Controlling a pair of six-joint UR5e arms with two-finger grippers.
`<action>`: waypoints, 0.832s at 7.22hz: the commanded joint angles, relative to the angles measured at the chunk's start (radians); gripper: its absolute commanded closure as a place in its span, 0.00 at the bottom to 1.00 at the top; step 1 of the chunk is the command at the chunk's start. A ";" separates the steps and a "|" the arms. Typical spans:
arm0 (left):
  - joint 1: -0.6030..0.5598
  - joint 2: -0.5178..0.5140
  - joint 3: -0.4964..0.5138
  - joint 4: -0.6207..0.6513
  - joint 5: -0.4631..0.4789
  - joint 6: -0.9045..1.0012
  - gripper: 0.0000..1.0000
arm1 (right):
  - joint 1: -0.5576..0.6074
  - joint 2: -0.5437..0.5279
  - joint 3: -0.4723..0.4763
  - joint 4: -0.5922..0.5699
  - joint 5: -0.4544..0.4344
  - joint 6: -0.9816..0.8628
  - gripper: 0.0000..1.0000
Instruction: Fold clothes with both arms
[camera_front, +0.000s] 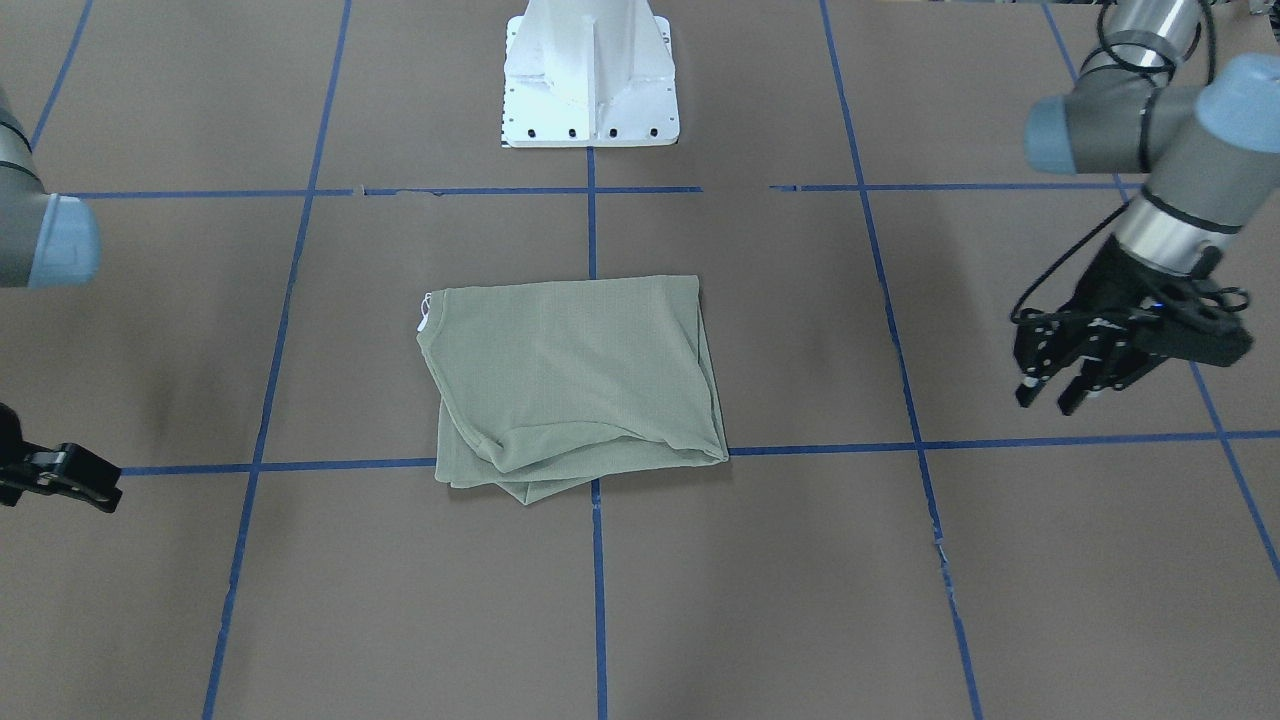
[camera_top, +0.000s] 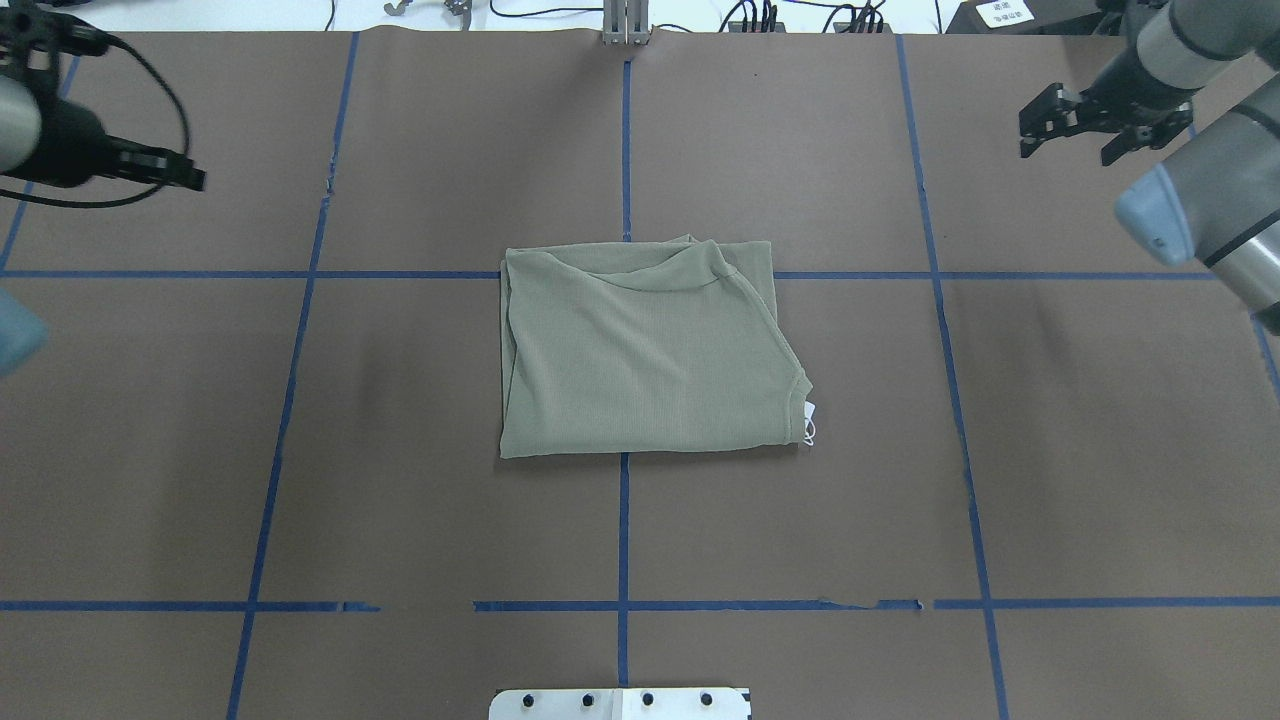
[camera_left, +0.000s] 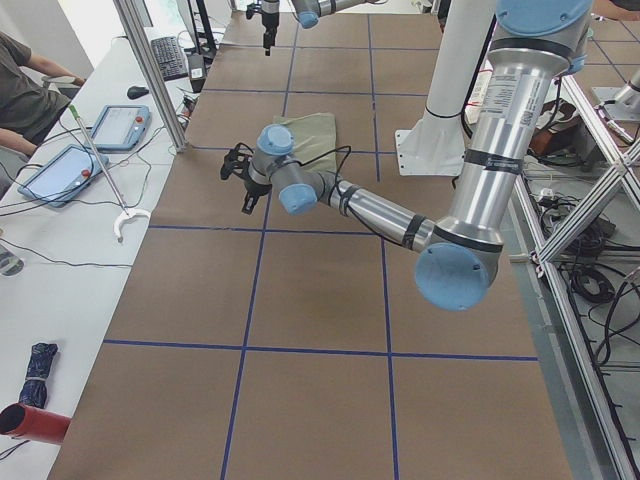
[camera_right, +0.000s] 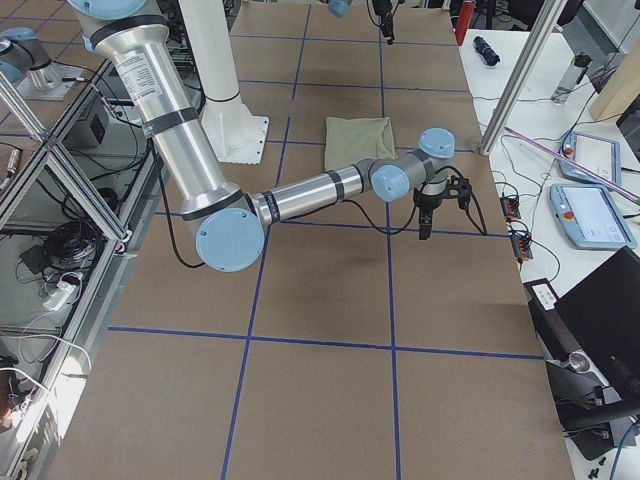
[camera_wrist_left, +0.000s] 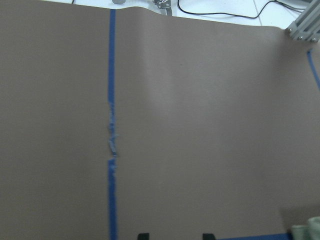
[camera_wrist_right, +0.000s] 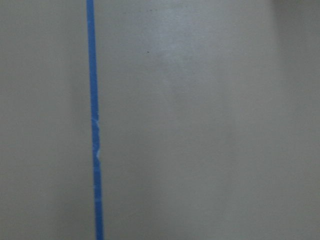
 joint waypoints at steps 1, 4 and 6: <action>-0.236 0.043 0.019 0.199 -0.131 0.454 0.46 | 0.139 -0.050 0.033 -0.183 0.052 -0.346 0.00; -0.443 0.046 0.124 0.360 -0.215 0.727 0.00 | 0.236 -0.181 0.076 -0.189 0.091 -0.565 0.00; -0.501 0.071 0.140 0.364 -0.234 0.830 0.00 | 0.252 -0.225 0.096 -0.191 0.091 -0.639 0.00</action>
